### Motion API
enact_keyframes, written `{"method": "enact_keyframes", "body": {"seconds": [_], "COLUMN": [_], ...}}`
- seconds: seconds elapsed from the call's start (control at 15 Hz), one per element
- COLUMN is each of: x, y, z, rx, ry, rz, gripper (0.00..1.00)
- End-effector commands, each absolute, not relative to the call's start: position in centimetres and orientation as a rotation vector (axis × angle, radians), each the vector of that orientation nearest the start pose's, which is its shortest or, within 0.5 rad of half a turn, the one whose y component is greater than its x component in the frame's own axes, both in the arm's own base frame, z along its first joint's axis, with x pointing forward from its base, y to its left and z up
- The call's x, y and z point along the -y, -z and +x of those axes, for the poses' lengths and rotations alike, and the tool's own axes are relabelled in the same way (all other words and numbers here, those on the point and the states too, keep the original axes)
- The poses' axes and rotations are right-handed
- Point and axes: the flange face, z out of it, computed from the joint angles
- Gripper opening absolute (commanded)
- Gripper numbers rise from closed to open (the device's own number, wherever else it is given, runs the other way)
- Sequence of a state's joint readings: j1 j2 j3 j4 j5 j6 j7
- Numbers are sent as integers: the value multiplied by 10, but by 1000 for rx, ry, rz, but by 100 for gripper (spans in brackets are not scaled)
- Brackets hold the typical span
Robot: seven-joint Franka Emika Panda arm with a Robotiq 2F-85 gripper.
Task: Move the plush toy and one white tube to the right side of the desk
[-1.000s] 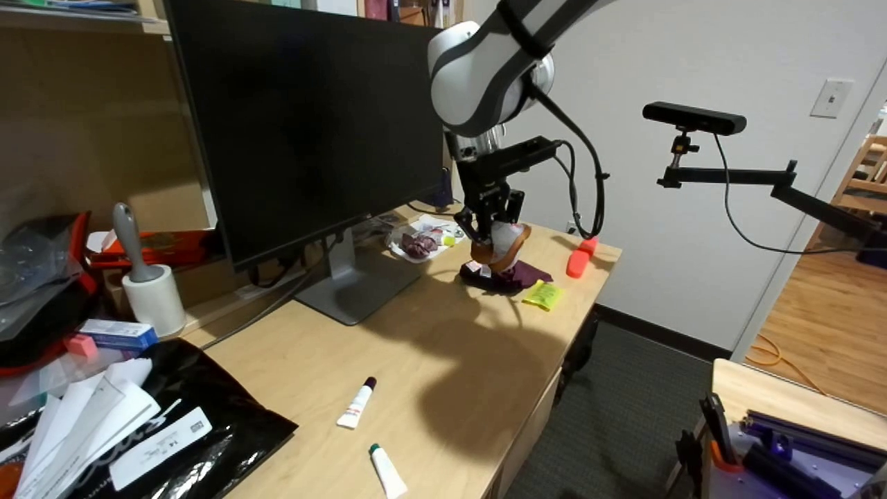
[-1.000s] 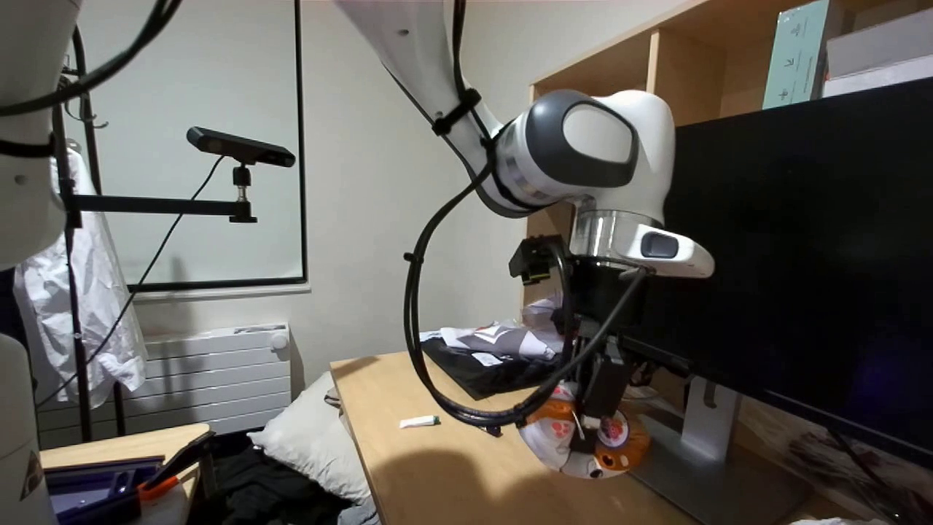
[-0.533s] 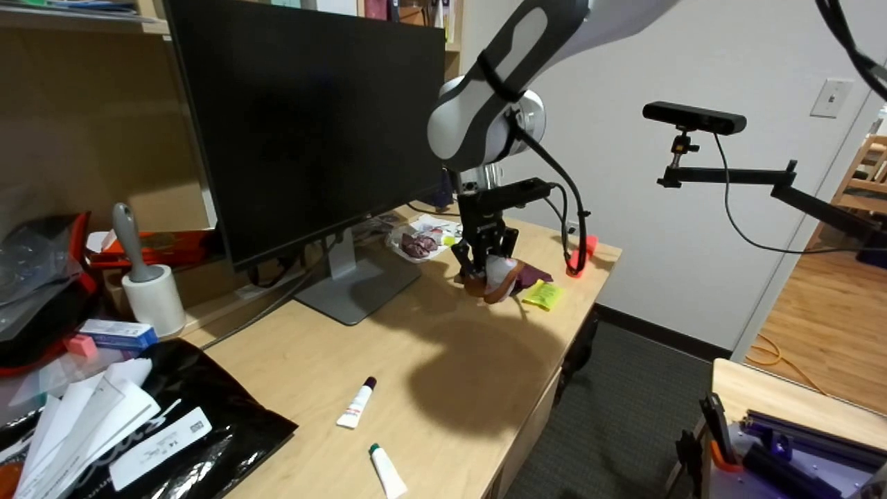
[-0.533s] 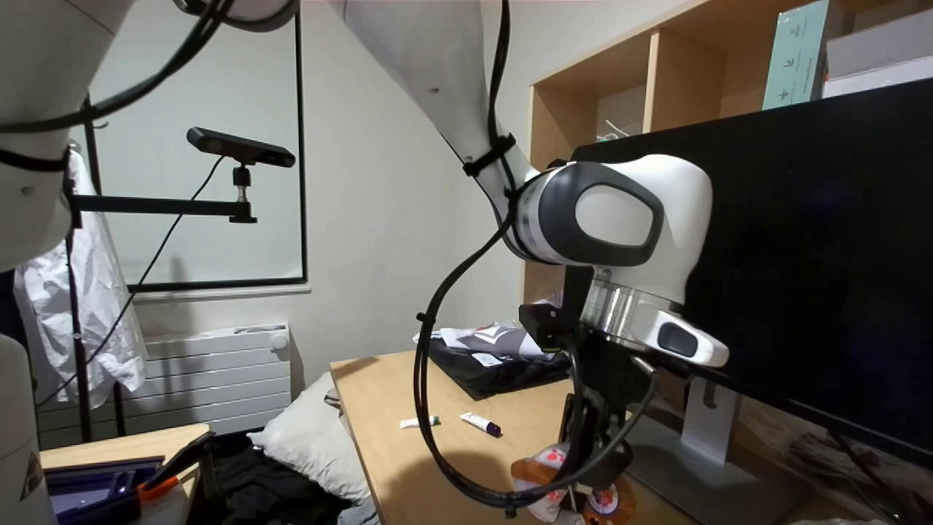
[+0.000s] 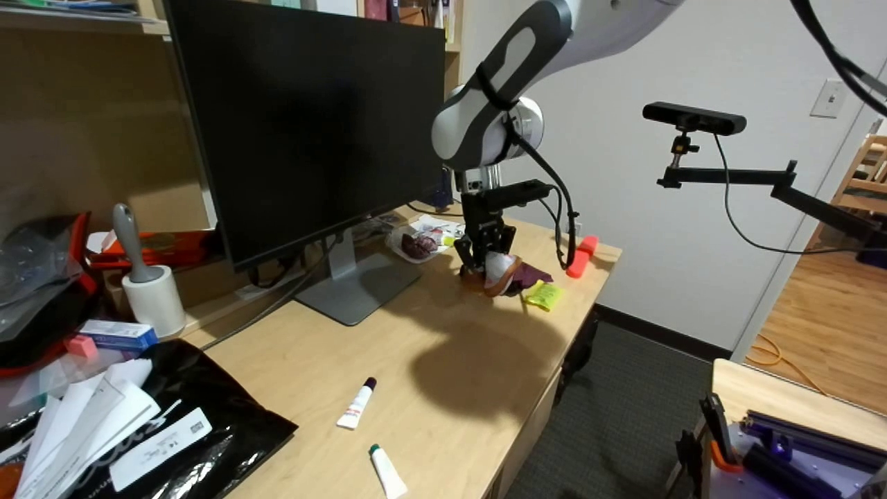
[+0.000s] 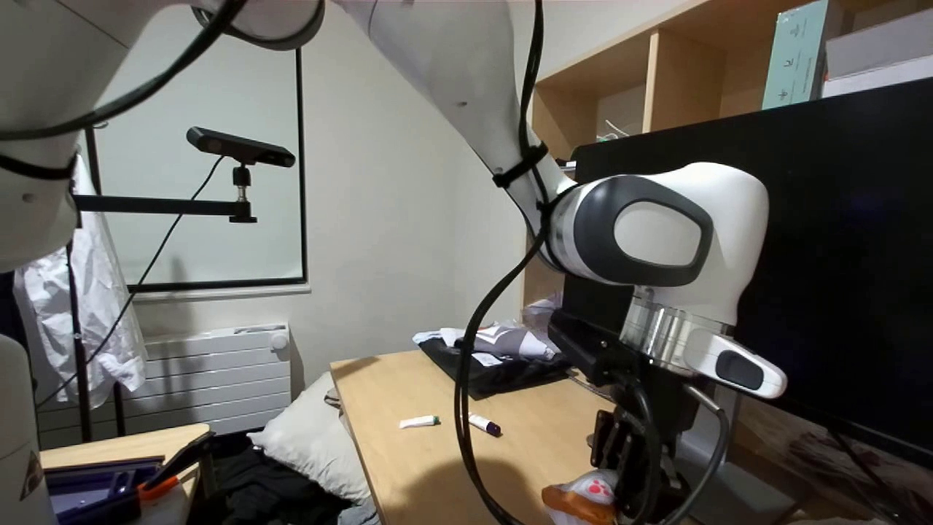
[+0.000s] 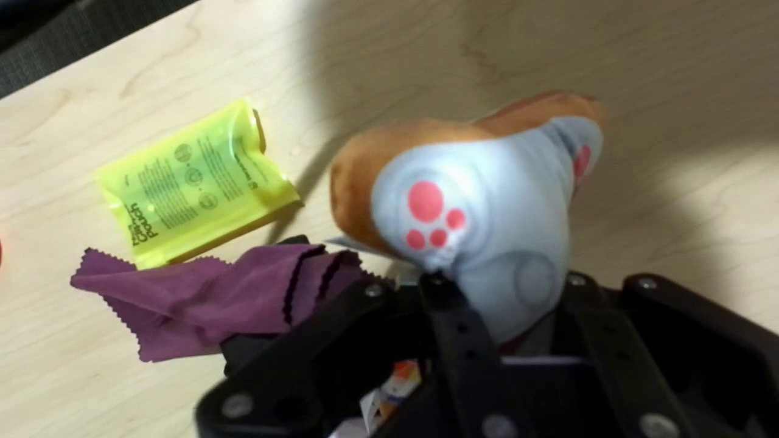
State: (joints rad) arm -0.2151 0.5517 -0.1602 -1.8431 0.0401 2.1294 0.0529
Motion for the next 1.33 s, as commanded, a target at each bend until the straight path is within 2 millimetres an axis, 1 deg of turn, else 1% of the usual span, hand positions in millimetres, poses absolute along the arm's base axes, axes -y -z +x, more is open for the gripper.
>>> {"method": "enact_keyframes", "body": {"seconds": [0.0,0.13,0.2,0.47,0.6,0.73,0.8,1.0,1.13,1.27], "x": [226,221,218,202,199,206,211,220,215,199], "y": [-211,-215,-218,-226,-232,-244,-254,-292,-321,-350], "z": [582,583,585,592,596,599,601,604,604,599], "rx": [-636,-625,-617,-572,-582,-670,-705,-773,-818,-884], "ry": [-382,-368,-362,-332,-319,-253,-201,-44,37,31], "rz": [-3023,-3017,-3015,-3011,-3018,-3049,-3044,-3028,-3031,-3012], "gripper": [51,62,70,96,100,100,100,100,100,100]}}
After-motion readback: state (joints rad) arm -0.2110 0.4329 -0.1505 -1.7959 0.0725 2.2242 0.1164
